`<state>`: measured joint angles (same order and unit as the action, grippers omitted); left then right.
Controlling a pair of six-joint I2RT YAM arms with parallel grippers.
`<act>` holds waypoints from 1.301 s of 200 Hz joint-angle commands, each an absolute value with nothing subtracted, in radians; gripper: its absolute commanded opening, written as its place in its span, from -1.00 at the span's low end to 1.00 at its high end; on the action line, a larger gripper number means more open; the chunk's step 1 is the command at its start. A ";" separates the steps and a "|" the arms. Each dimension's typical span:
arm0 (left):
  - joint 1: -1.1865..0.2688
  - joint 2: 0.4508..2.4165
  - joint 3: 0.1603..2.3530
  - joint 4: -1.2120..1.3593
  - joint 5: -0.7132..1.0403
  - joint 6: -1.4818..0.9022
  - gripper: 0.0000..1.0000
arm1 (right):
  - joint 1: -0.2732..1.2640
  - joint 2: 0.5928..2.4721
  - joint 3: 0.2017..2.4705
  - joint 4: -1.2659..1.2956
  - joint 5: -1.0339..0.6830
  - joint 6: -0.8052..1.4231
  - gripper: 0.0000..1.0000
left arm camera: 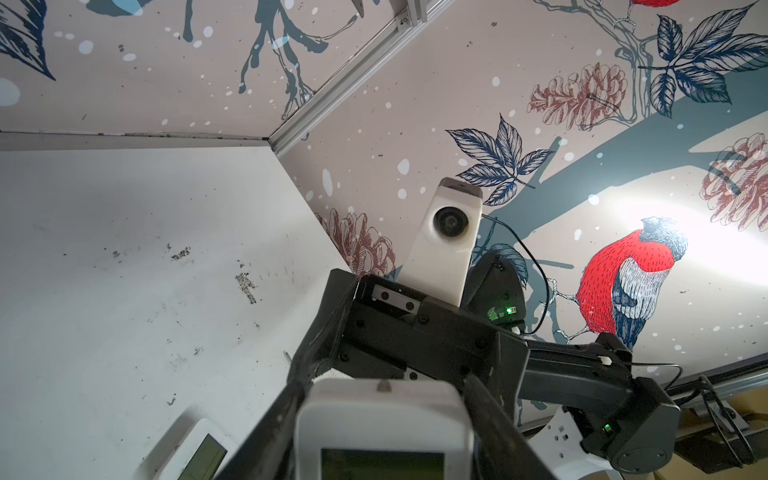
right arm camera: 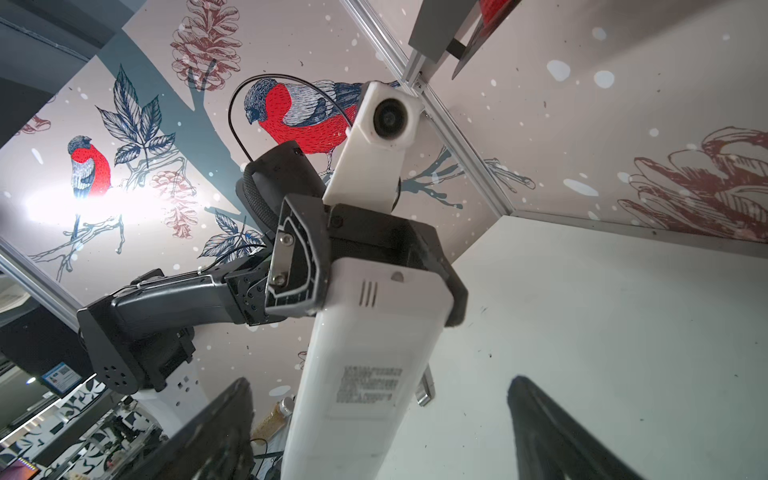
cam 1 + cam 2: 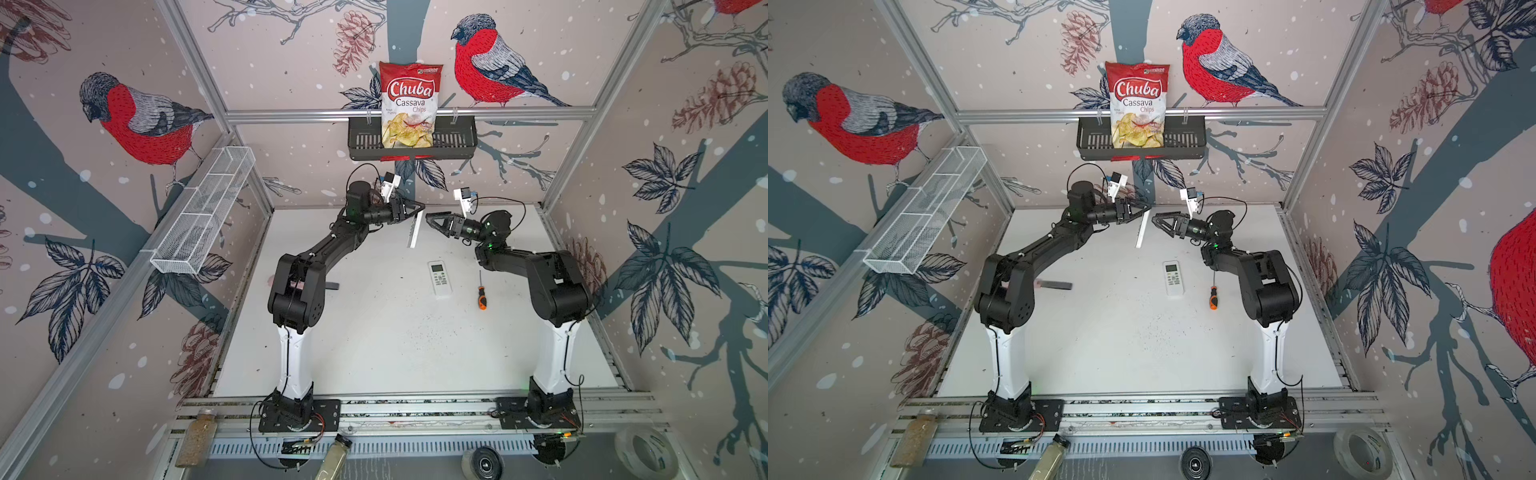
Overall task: Unload the batteries from the remote control
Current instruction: 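Grasp the remote's other end with the right gripper beside the left gripper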
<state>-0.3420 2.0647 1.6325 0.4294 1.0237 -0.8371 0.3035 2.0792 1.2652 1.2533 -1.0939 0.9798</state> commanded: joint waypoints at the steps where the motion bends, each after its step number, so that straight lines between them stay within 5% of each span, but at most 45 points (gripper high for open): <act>1: -0.341 2.054 1.626 0.495 1.039 -0.827 -0.22 | 0.315 2.098 1.304 1.253 -1.124 0.991 0.87; 97: -0.342 2.042 1.620 0.491 1.048 -0.811 -0.22 | 0.348 2.132 1.345 1.233 -1.141 0.983 0.83; 260: -0.344 2.040 1.588 0.548 1.060 -0.839 -0.23 | 0.359 2.161 1.365 1.313 -1.154 1.053 0.38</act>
<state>-0.3408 2.0499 1.5917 0.4751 1.0451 -0.8349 0.3592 2.1540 1.3659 1.2640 -1.1465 1.0409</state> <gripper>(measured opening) 0.567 0.707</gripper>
